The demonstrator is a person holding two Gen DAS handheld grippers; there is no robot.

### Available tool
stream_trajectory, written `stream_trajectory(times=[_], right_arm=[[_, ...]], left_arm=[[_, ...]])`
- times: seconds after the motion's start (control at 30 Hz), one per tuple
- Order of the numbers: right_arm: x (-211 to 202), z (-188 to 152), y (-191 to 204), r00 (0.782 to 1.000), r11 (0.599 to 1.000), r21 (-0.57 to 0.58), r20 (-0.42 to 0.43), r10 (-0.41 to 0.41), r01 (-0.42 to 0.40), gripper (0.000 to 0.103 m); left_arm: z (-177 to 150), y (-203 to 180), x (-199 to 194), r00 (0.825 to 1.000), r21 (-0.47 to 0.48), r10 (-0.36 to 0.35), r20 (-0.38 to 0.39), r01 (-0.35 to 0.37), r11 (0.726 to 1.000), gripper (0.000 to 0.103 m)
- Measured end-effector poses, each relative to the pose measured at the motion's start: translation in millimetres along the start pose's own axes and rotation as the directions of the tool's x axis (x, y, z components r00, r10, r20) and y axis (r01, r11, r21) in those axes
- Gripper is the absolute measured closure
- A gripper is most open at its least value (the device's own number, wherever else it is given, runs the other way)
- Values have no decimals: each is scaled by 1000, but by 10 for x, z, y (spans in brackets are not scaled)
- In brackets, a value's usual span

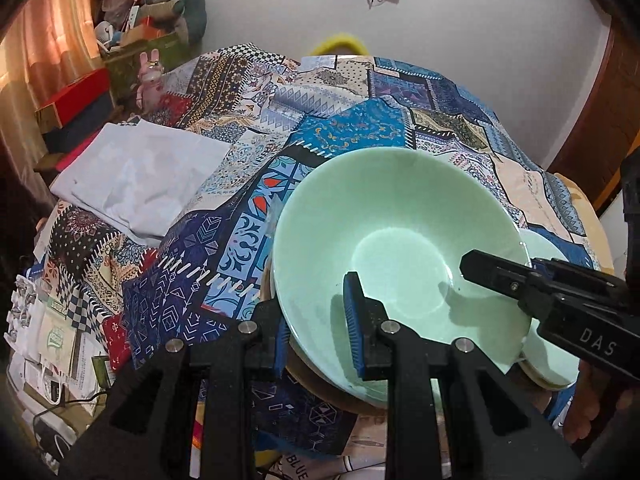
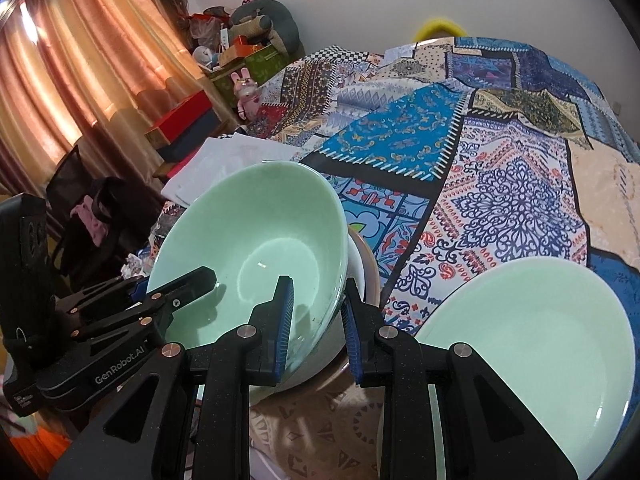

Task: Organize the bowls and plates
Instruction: 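Lift the mint green bowl with both tools over the white spotted bowl, then lower the mint green bowl into the white spotted bowl with both tools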

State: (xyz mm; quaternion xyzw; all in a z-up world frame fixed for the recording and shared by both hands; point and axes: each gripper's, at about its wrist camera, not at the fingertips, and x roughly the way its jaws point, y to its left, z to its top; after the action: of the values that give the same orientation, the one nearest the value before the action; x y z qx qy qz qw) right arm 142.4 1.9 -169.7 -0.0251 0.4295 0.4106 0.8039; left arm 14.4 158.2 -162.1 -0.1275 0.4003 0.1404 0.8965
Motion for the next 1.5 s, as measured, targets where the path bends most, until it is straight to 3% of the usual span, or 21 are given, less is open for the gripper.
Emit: stream_trajectory(times=[0.2,0.53,0.63,0.77,1.17,1.3,1.5], right_arm=[[37,-22,-41,1000,1000,9,-10,-10,10,80],[24,-34,-55,1000,1000,13,2,-18,18,78],[-56,-21,-28,998,999,-9,44,-49,50,78],[-100,1,-30,997,998,-23,63,-52,54,70],[-127,-12,-78,996,998,-14,64,-56,57,67],[-126,-23,-102,997,999,-4,58,-52,53,64],[-106,-42,-103,997,998,-4,48,-58,58,63]], left_arm=[[-2,8,74,1000,-7,-4,-17,4,1000,79],[-24,-26,93,999,-6,31,21,-31,999,79],[-4,-8,90,1000,-15,24,18,-24,1000,79],[27,23,61,1000,-40,8,22,-7,999,78],[109,-8,-9,1000,-20,1,18,-1,1000,77],[134,50,-138,998,-14,10,58,-9,1000,77],[122,130,-212,997,-21,24,77,-23,1000,70]])
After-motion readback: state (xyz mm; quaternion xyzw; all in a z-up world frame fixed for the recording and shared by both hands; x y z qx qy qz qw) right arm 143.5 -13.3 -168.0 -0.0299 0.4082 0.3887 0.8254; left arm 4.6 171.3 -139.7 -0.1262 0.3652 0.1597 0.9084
